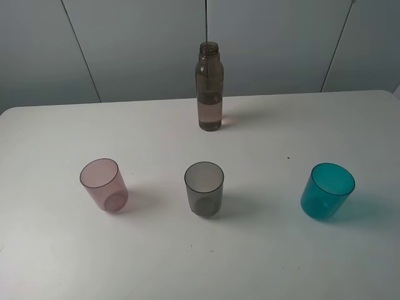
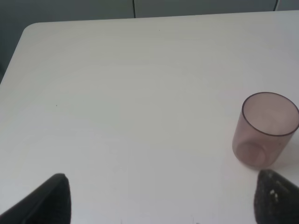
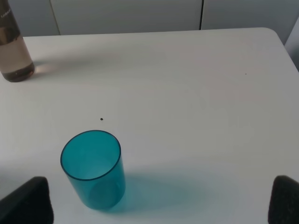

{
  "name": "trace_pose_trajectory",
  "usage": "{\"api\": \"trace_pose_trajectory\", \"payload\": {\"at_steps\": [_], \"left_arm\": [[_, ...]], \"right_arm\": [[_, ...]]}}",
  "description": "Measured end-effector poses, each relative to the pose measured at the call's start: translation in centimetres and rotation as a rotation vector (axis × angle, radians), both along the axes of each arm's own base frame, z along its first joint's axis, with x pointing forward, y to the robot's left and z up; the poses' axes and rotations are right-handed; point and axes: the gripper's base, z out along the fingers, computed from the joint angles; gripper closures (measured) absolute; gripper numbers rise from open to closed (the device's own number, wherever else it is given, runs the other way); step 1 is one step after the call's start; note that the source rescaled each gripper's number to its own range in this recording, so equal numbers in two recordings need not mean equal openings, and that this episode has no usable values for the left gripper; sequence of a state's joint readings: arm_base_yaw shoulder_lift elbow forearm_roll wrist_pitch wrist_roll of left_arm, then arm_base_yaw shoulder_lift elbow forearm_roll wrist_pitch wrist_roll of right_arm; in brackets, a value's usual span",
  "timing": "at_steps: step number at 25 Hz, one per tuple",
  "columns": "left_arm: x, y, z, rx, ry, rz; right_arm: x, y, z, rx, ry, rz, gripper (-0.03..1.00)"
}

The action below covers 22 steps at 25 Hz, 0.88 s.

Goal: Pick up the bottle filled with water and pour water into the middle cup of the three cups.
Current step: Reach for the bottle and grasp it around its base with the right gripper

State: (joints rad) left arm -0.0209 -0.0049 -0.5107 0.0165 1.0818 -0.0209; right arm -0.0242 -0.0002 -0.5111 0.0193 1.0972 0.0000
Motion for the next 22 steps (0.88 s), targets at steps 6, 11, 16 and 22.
{"api": "trace_pose_trajectory", "payload": {"at_steps": [6, 11, 16, 22], "left_arm": [[0.00, 0.00, 0.00, 0.000, 0.000, 0.000], [0.00, 0.00, 0.00, 0.000, 0.000, 0.000], [0.00, 0.00, 0.00, 0.000, 0.000, 0.000], [0.00, 0.00, 0.00, 0.000, 0.000, 0.000]], "right_arm": [[0.00, 0.00, 0.00, 0.000, 0.000, 0.000, -0.03], [0.00, 0.00, 0.00, 0.000, 0.000, 0.000, -0.03], [0.00, 0.00, 0.00, 0.000, 0.000, 0.000, -0.03], [0.00, 0.00, 0.00, 0.000, 0.000, 0.000, -0.03]]}}
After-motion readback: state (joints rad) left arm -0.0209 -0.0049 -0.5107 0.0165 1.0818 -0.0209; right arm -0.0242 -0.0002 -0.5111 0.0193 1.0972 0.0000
